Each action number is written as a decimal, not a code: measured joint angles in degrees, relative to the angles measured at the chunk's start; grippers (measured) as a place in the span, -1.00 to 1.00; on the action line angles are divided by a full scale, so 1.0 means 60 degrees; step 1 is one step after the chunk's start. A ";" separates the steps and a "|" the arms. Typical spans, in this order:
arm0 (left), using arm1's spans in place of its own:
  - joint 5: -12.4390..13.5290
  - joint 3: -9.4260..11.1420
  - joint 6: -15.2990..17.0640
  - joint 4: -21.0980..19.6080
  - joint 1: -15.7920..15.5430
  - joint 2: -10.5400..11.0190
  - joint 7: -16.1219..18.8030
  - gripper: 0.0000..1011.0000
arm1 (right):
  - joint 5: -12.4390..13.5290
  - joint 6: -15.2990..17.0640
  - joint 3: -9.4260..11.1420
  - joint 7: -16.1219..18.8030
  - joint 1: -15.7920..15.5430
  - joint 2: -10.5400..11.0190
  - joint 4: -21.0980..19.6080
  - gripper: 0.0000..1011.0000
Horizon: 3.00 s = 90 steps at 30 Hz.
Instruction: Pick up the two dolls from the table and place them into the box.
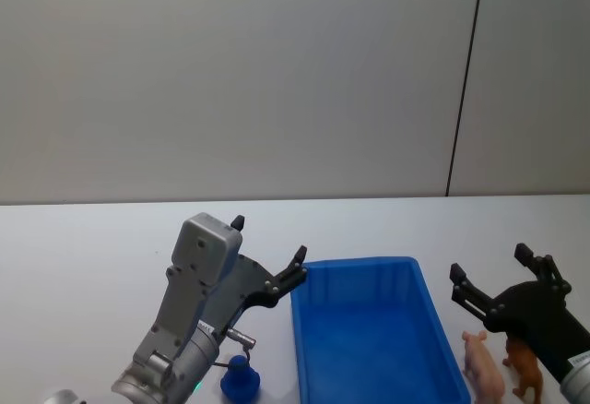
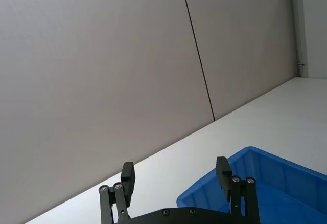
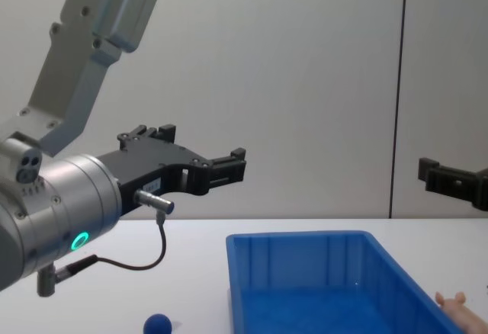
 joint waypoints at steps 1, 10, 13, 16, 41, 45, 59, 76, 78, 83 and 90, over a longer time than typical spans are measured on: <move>0.0000 0.0000 0.0000 0.0000 0.0000 0.0000 0.0000 0.98 | 0.0000 0.0000 0.0000 0.0000 0.0000 0.0000 0.0000 0.98; 0.0001 0.0000 0.0000 0.0000 0.0000 0.0000 0.0000 0.98 | 0.0000 0.0000 0.0000 0.0000 0.0000 0.0000 0.0000 0.98; 0.0001 0.0000 0.0000 0.0000 0.0000 -0.0001 0.0000 0.98 | 0.0000 0.0000 0.0000 0.0000 0.0000 0.0000 0.0000 0.98; 0.0001 0.0000 0.0000 0.0000 0.0000 -0.0001 0.0000 0.98 | 0.0000 0.0000 0.0000 0.0000 0.0000 0.0000 0.0000 0.98; 0.0000 0.0001 0.0000 0.0000 0.0000 0.0000 -0.0001 0.98 | -0.0124 0.0860 0.0097 -0.1150 -0.0401 0.0016 -0.0427 0.98; 0.0000 0.0000 0.0000 0.0000 0.0000 -0.0001 -0.0001 0.98 | -0.0117 0.1137 0.0159 -0.1433 -0.0538 0.0073 -0.0516 0.98; 0.0000 0.0000 0.0000 0.0000 0.0000 0.0000 0.0000 0.98 | -0.0124 0.1685 0.0367 -0.1818 -0.0929 0.0290 -0.0405 0.98; 0.0000 0.0001 0.0000 0.0000 0.0000 0.0000 -0.0001 0.98 | -0.0409 0.1678 0.0321 -0.1069 -0.0739 0.0163 0.0718 0.98; 0.0000 0.0000 0.0000 0.0000 0.0000 0.0000 -0.0001 0.98 | -0.0438 0.1677 0.0314 -0.1027 -0.0710 0.0142 0.0806 0.98; 0.0000 0.0001 0.0000 0.0000 0.0000 0.0000 0.0000 0.98 | -0.0532 0.1680 0.0293 -0.0935 -0.0609 0.0073 0.1084 0.98; 0.0000 0.0000 0.0000 0.0000 0.0000 0.0000 -0.0001 0.98 | -0.0625 0.1736 0.0288 -0.0905 -0.0500 -0.0014 0.1354 0.75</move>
